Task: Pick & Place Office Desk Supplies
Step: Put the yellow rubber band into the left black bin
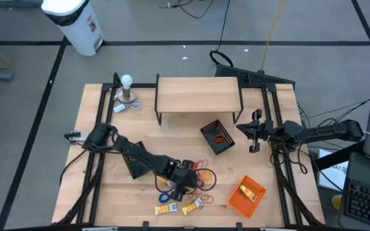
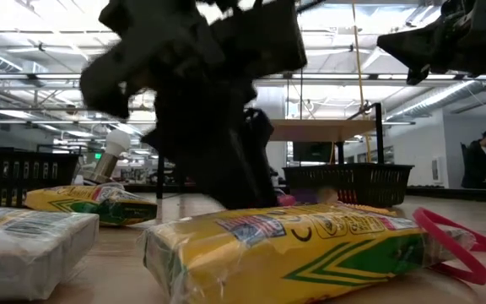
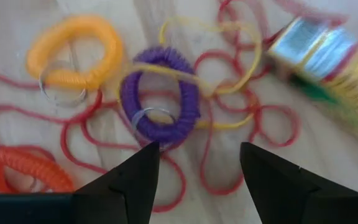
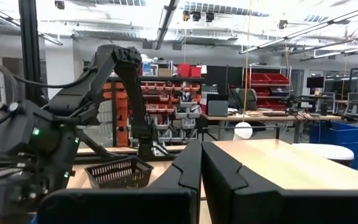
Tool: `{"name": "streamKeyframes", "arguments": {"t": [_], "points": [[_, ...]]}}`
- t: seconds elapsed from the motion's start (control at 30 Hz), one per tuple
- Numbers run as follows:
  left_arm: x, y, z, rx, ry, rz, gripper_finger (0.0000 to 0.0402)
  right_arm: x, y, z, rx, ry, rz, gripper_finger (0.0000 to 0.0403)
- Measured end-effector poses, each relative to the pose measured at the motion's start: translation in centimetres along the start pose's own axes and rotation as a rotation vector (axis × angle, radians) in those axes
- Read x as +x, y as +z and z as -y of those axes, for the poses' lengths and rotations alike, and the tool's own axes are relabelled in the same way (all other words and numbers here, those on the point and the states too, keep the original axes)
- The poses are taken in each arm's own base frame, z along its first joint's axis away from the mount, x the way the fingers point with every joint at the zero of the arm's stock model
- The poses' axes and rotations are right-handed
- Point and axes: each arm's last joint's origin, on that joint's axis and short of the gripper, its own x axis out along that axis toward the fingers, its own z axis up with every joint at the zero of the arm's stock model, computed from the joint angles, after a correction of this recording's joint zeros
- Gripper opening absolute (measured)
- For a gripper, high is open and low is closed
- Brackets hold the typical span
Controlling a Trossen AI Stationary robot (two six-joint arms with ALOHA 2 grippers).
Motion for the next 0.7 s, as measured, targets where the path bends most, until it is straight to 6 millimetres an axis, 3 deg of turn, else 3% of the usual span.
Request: {"name": "streamKeyframes", "arguments": {"t": [0.17,0.5,0.7], "points": [[0.3,-0.2,-0.1,0.009,0.010,-0.012,0.0224,0.1,0.0,0.0,-0.004,0.000,-0.003,0.0004],[0.2,-0.2,-0.2,-0.023,0.037,-0.014,0.0114,0.1,-0.1,0.0,-0.010,-0.001,-0.007,0.0004],[-0.8,0.2,-0.3,-0.027,0.082,-0.001,0.0095,0.1,-0.1,0.0,-0.007,0.000,-0.007,0.0004]]}}
